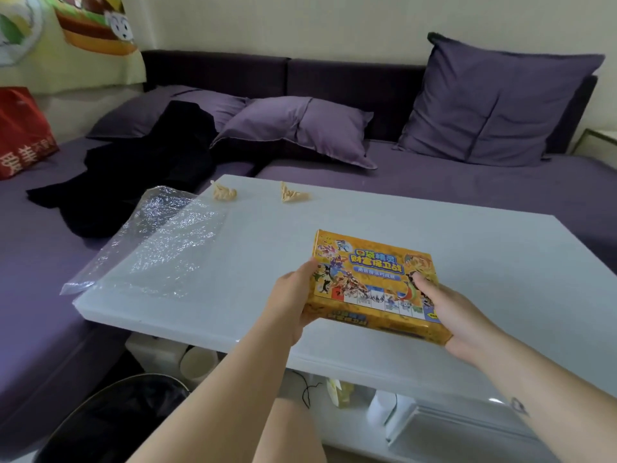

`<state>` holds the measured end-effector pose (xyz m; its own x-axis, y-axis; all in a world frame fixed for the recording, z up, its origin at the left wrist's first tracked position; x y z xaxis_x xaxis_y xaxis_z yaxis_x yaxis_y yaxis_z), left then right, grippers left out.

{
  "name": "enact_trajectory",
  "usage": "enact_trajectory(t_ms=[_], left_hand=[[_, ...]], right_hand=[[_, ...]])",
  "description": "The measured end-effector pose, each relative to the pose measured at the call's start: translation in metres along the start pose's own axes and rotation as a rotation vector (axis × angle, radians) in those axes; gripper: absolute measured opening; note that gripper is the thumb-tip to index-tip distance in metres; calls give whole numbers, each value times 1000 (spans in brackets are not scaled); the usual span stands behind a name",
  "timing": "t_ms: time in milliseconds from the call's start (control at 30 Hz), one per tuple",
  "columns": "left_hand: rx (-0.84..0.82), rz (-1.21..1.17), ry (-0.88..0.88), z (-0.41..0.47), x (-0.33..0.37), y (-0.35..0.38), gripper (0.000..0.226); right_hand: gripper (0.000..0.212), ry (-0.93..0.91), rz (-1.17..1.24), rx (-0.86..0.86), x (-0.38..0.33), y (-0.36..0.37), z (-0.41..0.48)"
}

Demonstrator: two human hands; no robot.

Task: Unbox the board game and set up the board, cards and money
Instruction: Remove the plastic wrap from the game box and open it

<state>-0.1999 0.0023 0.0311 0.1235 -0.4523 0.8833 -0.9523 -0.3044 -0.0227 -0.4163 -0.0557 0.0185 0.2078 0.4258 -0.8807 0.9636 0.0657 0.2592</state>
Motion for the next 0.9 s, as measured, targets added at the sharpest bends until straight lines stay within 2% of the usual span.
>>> enact_trajectory(t_ms=[200,367,533,633,767,900], left_hand=[[5,83,11,-9,2,9,27],[-14,104,55,-22,10,17,37],[39,113,156,-26,19,10,29],[57,92,322,-26,25,11,27],[201,451,602,-33,35,14,25],[312,550,666,-38,40,10,15]], right_hand=[[31,-11,-27,-42,-13,-6,-6],[34,23,-24,-84,-20,-11,-11],[35,65,80,-87,-26,-22,-12],[36,94,162,-74,-28,-29,-12],[38,106,202,-100,-31,-31,-13],[39,106,145,-100,-34,-35,-13]])
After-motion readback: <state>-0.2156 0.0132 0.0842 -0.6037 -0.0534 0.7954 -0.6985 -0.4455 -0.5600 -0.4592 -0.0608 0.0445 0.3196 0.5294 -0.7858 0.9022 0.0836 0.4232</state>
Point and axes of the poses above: each hand's wrist, its own z-axis towards the middle knuckle, its own y-axis out of the palm, x = y × z, the point moved 6 cm from there along z, towards the middle knuckle, and after that the axes turned 14 degrees about z, right-handed, at the moved point
